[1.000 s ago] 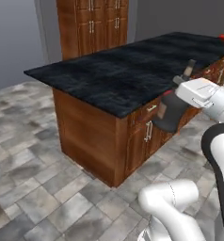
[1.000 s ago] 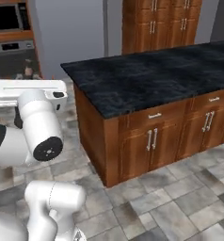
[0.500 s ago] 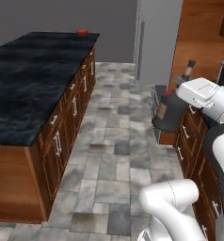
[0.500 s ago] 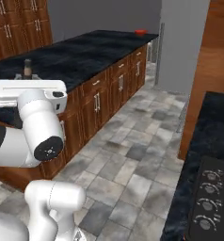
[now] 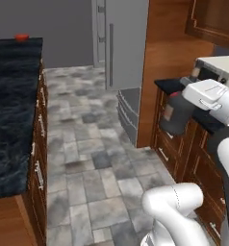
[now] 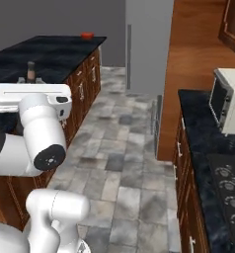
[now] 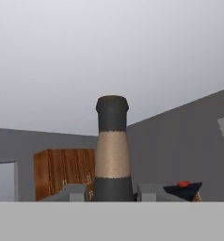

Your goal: There is a bowl on the dining counter. Grab a lemon wedge from the fridge and place it in the bowl. Then get the liquor bottle and glass cup from the cabinet and place them next to the bowl.

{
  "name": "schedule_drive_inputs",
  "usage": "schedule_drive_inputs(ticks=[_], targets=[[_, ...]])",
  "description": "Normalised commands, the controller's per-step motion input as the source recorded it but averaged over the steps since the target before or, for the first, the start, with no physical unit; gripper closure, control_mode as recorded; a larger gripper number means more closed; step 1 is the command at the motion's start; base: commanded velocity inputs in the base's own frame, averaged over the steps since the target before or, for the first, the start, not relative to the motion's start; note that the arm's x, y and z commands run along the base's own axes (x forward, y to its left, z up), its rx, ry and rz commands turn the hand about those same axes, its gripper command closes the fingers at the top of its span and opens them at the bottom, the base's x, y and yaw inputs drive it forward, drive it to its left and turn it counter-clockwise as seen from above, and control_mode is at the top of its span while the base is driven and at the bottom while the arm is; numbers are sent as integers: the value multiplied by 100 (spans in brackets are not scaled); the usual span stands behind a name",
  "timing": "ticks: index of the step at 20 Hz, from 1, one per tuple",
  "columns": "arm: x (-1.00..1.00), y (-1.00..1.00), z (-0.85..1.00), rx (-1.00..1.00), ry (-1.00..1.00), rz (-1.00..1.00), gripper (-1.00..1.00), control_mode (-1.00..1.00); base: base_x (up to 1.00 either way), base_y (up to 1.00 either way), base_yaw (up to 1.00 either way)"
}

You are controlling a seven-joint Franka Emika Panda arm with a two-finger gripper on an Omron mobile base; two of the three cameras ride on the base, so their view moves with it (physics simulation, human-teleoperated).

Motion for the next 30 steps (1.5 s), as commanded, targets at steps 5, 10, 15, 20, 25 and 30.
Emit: schedule_drive_inputs(ticks=[5, 10, 15, 20, 25, 30], targets=[[0, 0, 0, 0, 0, 0, 100, 100, 78, 98, -31], [0, 0, 0, 0, 0, 0, 100, 100, 99, 43, -13], [0, 0, 0, 0, 0, 0, 100, 100, 100, 0, 8], [0, 0, 0, 0, 0, 0, 100, 100, 100, 8, 17], [0, 0, 0, 0, 0, 0, 100, 100, 100, 0, 22], [0, 0, 0, 0, 0, 0, 100, 100, 100, 0, 16]])
